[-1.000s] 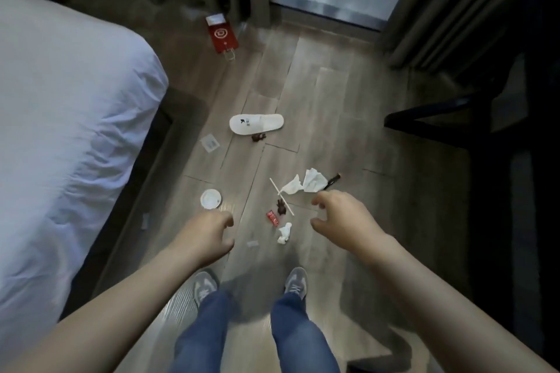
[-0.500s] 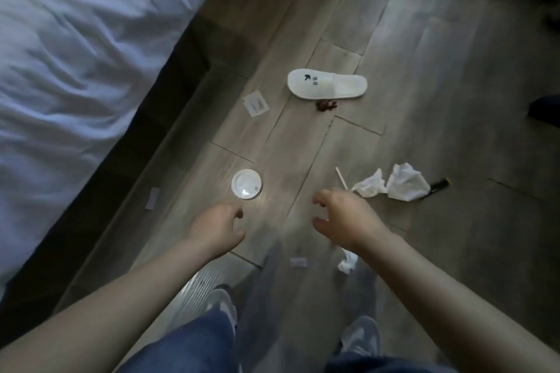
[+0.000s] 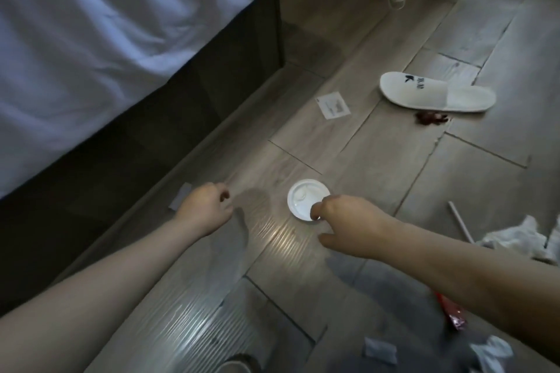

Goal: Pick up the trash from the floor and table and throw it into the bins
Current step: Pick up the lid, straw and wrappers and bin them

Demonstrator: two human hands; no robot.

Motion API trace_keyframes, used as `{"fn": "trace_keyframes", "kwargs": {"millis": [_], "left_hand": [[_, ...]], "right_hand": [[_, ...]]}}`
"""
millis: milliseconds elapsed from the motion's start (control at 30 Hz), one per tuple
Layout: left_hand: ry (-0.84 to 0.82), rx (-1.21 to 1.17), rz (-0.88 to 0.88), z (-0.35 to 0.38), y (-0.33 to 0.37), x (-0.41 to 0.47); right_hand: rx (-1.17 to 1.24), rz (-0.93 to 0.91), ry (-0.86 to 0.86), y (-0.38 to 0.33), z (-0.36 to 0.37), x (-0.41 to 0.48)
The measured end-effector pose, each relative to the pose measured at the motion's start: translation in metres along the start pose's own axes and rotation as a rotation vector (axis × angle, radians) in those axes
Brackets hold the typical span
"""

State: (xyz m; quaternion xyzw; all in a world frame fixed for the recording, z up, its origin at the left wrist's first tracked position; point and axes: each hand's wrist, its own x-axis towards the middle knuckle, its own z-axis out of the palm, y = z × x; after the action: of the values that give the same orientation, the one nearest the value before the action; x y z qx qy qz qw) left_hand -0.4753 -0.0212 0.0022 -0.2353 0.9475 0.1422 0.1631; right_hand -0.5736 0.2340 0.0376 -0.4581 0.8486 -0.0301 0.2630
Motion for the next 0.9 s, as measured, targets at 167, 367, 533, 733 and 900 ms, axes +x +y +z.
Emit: {"fn": "trace_keyframes", "kwargs": {"millis": [167,367,533,733,900], "left_hand": [[-0.023,0.094,-0.084,0.013,-0.038,0.003],[-0.033,-0.008,-0.229,0.02,-0.07,0.012],[-0.09,-0.107,-0.302,0.026,-0.069,0.032],[-0.12,-0.135,-0.269,0.04,-0.055,0.04],[-0.099,-0.16,-0.025,0.054,0.001,0.034]], "right_hand": [[0.048,0.011,-0.014,-0.005,0.013,-0.008],[0.035,0.032,-0.018,-0.005,0.017,0.0],[0.055,0.027,-0.02,-0.007,0.025,0.003],[0.048,0.08,-0.037,0.009,0.026,-0.002],[0.033,0.115,-0.063,0.024,0.028,-0.01]]}}
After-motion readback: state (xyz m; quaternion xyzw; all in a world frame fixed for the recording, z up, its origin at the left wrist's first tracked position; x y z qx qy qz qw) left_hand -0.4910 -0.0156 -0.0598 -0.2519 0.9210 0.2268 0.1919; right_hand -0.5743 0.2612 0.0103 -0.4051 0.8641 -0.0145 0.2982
